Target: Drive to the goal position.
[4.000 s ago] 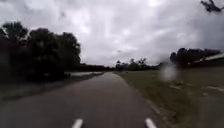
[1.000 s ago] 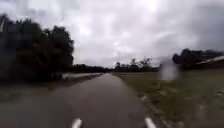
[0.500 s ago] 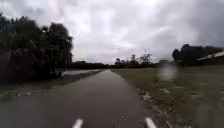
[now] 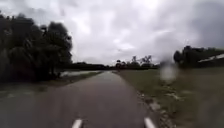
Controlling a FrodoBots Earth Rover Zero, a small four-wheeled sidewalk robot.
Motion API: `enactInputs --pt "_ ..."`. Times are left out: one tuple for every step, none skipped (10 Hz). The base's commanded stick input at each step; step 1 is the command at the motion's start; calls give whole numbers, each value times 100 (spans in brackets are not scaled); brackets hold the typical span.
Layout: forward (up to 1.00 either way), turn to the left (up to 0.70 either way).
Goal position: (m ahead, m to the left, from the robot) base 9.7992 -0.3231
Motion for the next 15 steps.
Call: enactInputs --pt "84 3" --pt "84 3" --pt "84 3" --pt "84 3" --pt "84 3" --pt "84 3" --pt "84 3" --pt "84 3" --pt "84 3" --pt "84 3" --pt "84 3" --pt "84 3" --pt "84 3" --pt "84 3" --pt "84 3"
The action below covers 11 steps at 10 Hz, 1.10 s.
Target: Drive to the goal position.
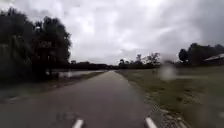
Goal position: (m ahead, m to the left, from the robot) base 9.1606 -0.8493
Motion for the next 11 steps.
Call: enactInputs --pt "84 3" --pt "84 3" --pt "84 3" --pt "84 3" --pt "84 3" --pt "84 3" --pt "84 3" --pt "84 3" --pt "84 3" --pt "84 3" --pt "84 3"
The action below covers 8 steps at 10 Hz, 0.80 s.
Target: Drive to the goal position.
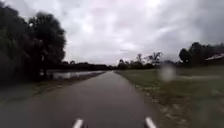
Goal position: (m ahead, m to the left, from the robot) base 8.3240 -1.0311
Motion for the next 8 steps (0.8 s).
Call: enactInputs --pt "84 3" --pt "84 3" --pt "84 3" --pt "84 3" --pt "84 3" --pt "84 3" --pt "84 3" --pt "84 3"
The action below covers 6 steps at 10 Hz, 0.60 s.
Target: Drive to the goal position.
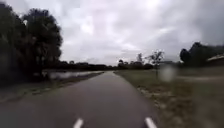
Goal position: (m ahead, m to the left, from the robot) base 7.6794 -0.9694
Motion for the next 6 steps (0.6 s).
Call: enactInputs --pt "84 3" --pt "84 3" --pt "84 3" --pt "84 3" --pt "84 3" --pt "84 3"
